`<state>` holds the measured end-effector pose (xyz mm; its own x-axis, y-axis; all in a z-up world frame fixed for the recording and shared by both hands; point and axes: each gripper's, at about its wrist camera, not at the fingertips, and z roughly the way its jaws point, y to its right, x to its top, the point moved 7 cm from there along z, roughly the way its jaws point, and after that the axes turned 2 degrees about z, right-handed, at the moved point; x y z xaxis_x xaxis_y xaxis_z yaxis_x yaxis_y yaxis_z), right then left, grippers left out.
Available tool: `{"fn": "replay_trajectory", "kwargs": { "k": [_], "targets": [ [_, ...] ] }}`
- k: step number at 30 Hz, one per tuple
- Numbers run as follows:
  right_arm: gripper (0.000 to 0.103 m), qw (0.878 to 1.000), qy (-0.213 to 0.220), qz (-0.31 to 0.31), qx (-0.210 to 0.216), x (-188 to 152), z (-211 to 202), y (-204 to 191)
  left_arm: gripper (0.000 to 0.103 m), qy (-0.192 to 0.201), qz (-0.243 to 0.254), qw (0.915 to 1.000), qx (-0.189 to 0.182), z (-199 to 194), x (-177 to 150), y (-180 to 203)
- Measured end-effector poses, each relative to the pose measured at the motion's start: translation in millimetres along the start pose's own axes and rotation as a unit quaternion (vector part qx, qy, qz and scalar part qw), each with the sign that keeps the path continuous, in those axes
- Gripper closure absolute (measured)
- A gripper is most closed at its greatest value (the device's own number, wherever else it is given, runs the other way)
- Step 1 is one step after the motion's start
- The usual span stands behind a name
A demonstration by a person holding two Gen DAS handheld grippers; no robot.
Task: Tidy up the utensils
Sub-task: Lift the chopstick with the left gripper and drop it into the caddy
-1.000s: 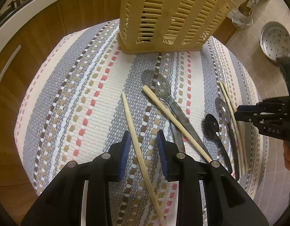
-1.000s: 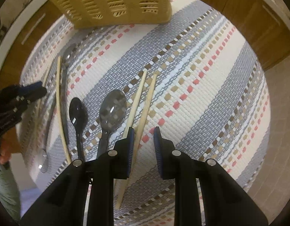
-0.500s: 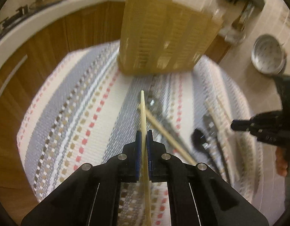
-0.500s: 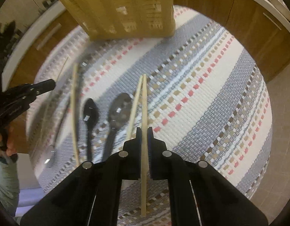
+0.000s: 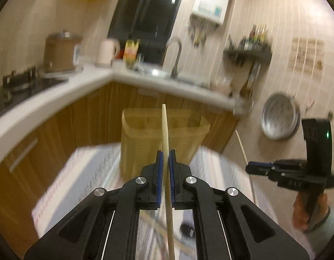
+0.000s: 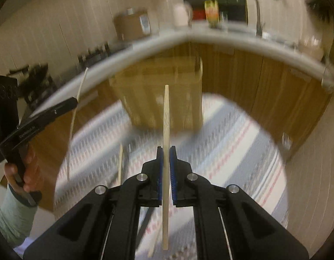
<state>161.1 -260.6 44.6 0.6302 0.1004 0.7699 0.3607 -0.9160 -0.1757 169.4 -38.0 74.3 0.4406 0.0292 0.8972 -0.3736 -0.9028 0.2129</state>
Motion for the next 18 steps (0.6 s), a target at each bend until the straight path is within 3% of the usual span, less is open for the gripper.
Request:
{"fn": "replay_trajectory", "kwargs": {
  "k": [7, 15, 18],
  "targets": [
    [0.098, 0.992, 0.126, -0.012, -0.026, 79.3, -11.7, -8.5, 0.1, 0.085, -0.008, 0.9963, -0.003, 2.2, 62.7, 2.1],
    [0.098, 0.977, 0.207, 0.012, -0.042, 145.9, 23.0, 5.6, 0.1, 0.148, -0.027, 0.9887, 0.001, 32.9, 109.9, -16.1],
    [0.098, 0.972, 0.229, 0.026, -0.039, 161.1, 38.0, 14.9, 0.1, 0.167, -0.019, 0.9854, 0.027, 47.3, 121.9, -24.9]
  ]
}}
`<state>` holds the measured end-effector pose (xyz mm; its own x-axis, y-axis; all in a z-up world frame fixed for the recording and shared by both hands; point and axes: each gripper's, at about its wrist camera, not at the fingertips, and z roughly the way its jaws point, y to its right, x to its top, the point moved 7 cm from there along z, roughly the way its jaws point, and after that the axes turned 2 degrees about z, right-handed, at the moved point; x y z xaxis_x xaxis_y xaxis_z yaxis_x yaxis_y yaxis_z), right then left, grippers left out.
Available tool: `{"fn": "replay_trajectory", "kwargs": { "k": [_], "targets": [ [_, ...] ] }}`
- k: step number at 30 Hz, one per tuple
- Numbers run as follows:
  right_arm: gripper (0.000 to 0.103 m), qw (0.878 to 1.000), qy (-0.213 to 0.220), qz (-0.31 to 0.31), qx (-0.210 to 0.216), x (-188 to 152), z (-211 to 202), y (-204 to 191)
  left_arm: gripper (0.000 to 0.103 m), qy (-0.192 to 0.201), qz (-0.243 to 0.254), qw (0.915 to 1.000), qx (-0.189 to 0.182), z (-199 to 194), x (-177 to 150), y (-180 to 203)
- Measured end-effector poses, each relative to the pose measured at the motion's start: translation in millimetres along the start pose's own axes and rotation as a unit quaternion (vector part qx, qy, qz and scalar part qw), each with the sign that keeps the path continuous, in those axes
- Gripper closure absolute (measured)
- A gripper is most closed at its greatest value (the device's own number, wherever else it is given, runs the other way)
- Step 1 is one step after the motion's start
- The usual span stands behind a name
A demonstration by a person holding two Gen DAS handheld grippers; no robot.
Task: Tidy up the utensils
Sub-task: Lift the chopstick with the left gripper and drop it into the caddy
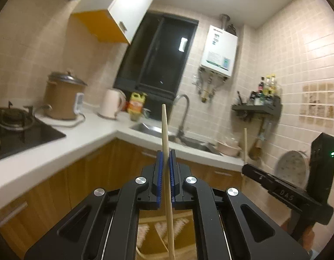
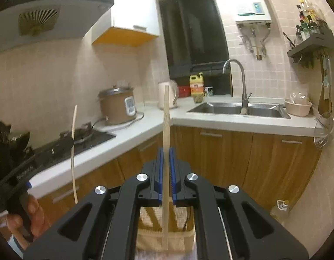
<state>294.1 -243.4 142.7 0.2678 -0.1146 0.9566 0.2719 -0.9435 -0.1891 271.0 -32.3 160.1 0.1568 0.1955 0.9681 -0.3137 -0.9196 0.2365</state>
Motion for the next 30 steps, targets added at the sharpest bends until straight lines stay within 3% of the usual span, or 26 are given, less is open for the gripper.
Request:
{"fn": "replay_trajectory", "kwargs": {
  "k": [11, 19, 21, 22, 23, 24, 25, 30],
  "targets": [
    [0.098, 0.999, 0.026, -0.029, -0.011, -18.6, 40.4, 4.6, 0.1, 0.024, 0.023, 0.9978, 0.057, 34.5, -29.1, -18.2],
    [0.097, 1.0, 0.006, -0.021, -0.011, -42.2, 37.9, 12.5, 0.098, 0.0, 0.019, 0.9983, 0.055, 35.3, -48.8, -24.1],
    [0.092, 1.0, -0.008, -0.018, -0.003, -46.5, 32.2, 12.9, 0.083, -0.022, 0.014, 0.9986, 0.045, 32.4, -50.8, -24.8],
    [0.09, 1.0, -0.007, -0.019, -0.008, -47.8, 26.3, 13.9, 0.081, -0.026, 0.012, 0.9987, 0.043, 28.0, -50.3, -25.3],
    [0.08, 1.0, -0.005, -0.022, -0.011, -48.6, 19.9, 14.4, 0.076, -0.025, 0.012, 0.9986, 0.045, 24.4, -49.9, -25.7],
    [0.058, 1.0, -0.004, -0.024, -0.015, -49.5, 14.6, 14.6, 0.069, -0.025, 0.012, 0.9986, 0.046, 17.1, -48.1, -26.6],
    [0.048, 1.0, -0.001, -0.025, -0.017, -50.6, 6.9, 14.8, 0.067, -0.025, 0.009, 0.9987, 0.043, 10.0, -46.5, -27.2],
    [0.044, 0.999, -0.021, -0.029, -0.022, -57.7, -32.8, 12.3, 0.062, -0.027, -0.008, 0.9989, 0.036, -35.8, -35.4, -29.5]
  ]
}}
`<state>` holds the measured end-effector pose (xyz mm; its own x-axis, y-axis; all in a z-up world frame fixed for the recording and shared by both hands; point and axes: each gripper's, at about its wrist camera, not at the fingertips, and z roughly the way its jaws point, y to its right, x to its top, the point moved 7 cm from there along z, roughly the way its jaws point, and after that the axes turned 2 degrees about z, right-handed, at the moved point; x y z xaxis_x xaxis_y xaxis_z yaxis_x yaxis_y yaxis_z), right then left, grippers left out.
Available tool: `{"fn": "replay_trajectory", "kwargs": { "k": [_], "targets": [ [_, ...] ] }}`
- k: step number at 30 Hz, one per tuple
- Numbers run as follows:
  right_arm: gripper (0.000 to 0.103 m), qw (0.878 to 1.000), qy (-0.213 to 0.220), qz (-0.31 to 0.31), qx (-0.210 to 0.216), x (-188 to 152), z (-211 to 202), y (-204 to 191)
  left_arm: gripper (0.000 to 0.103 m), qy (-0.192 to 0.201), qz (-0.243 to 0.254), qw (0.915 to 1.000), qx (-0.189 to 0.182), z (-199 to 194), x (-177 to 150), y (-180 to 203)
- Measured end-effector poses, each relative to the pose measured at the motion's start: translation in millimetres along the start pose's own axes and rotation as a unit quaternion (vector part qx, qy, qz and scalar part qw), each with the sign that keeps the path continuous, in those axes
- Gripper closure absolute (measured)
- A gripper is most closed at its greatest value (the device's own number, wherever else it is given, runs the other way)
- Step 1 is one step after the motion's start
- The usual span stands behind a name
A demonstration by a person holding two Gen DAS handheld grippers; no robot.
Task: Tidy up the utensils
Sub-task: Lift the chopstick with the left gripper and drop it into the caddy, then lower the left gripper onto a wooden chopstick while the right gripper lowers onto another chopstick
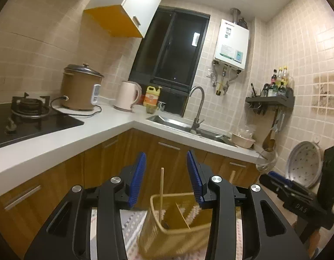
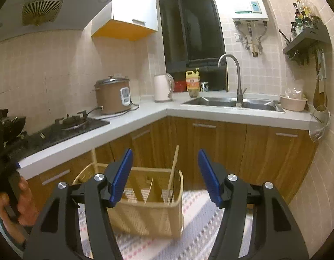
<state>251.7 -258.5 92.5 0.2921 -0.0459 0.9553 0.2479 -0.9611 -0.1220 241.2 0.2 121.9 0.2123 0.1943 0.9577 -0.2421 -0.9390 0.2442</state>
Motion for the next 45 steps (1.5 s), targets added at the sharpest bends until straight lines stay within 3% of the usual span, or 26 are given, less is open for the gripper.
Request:
{"fn": "replay_trajectory", "kwargs": {
  "k": [5, 8, 13, 17, 23, 25, 27, 31, 45],
  "targets": [
    [0.044, 0.999, -0.041, -0.023, -0.017, -8.5, -32.6, -6.8, 0.061, -0.042, 0.004, 0.999, -0.011, -31.6, -0.6, 5.7],
    [0.044, 0.994, -0.099, -0.034, -0.04, -22.5, -38.3, -9.4, 0.061, -0.077, -0.006, 0.9969, -0.016, -42.6, -7.2, 7.4],
    [0.044, 0.975, -0.219, -0.013, -0.017, -63.5, -43.2, -14.4, 0.061, -0.165, -0.027, 0.9857, -0.02, -45.8, -33.6, 3.9],
    [0.044, 0.952, -0.306, -0.009, -0.006, -101.3, -41.2, -18.1, 0.061, -0.254, -0.047, 0.9657, -0.027, -37.2, -68.3, -2.3],
    [0.045, 0.919, -0.393, 0.032, 0.012, -148.4, -34.2, -9.3, 0.064, -0.377, -0.078, 0.9228, -0.02, -20.0, -142.5, -19.1],
    [0.051, 0.909, -0.413, 0.054, 0.016, -159.7, -30.3, -2.6, 0.068, -0.406, -0.084, 0.91, -0.017, -15.2, -165.5, -22.8],
    [0.059, 0.904, -0.423, 0.065, 0.018, -166.1, -27.0, 0.0, 0.072, -0.424, -0.079, 0.9022, -0.016, -12.1, -181.5, -22.8],
    [0.06, 0.897, -0.435, 0.077, 0.019, -174.5, -20.8, 4.2, 0.075, -0.44, -0.066, 0.8954, -0.003, -6.0, -200.4, -23.3],
    [0.067, 0.883, -0.465, 0.067, 0.013, -198.1, -5.8, 3.9, 0.081, -0.457, -0.034, 0.8884, 0.02, 4.9, -234.1, -11.6]
  ]
}}
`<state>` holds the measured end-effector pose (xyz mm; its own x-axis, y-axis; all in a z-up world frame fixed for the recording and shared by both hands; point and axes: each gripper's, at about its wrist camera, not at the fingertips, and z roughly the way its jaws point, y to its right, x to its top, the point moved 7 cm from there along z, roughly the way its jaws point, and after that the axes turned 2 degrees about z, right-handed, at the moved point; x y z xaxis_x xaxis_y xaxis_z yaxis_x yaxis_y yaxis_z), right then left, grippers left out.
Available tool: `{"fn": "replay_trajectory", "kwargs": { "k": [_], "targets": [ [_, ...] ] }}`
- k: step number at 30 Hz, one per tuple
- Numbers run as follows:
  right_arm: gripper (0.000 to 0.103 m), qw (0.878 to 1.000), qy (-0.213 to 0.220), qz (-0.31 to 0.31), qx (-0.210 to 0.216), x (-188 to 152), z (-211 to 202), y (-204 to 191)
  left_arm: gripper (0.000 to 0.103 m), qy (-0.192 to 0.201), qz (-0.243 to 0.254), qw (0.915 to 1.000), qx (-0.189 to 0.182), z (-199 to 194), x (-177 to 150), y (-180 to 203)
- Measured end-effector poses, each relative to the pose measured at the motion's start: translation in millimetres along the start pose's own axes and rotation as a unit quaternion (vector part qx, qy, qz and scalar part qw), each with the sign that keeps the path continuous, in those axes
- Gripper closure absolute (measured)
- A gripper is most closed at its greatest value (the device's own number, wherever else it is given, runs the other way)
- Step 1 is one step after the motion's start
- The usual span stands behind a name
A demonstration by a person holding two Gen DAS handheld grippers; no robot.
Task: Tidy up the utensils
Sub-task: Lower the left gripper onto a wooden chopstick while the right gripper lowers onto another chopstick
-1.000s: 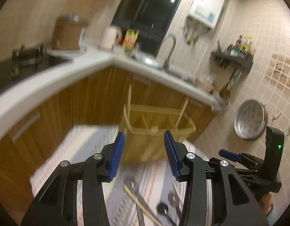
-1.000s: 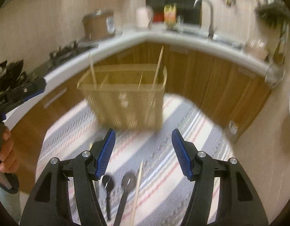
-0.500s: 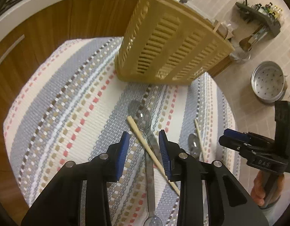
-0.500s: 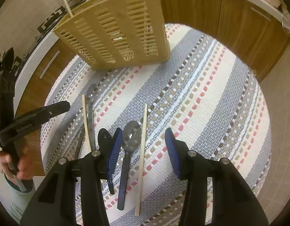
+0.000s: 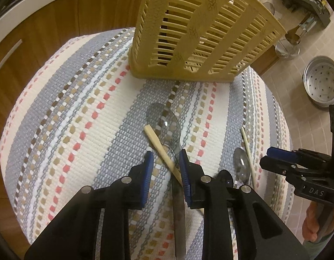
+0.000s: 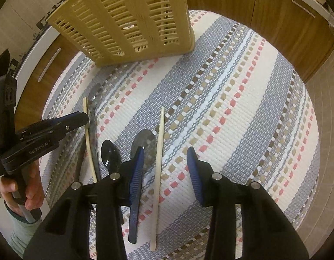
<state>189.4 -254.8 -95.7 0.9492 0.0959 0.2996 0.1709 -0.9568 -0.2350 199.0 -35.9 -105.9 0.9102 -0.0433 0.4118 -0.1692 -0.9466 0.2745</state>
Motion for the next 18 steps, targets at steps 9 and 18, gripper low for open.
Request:
{"fn": "replay_trajectory", "kwargs": {
  "k": [9, 18],
  "targets": [
    [0.077, 1.0, -0.013, -0.021, -0.008, -3.2, 23.9, -18.7, 0.09, 0.006, 0.0, 0.9999, 0.016, 3.1, 3.6, 0.5],
    [0.078, 0.999, -0.02, -0.029, -0.015, -5.6, 25.9, -21.9, 0.09, 0.004, 0.006, 0.9996, 0.028, 7.5, 7.7, 9.4]
  ]
}}
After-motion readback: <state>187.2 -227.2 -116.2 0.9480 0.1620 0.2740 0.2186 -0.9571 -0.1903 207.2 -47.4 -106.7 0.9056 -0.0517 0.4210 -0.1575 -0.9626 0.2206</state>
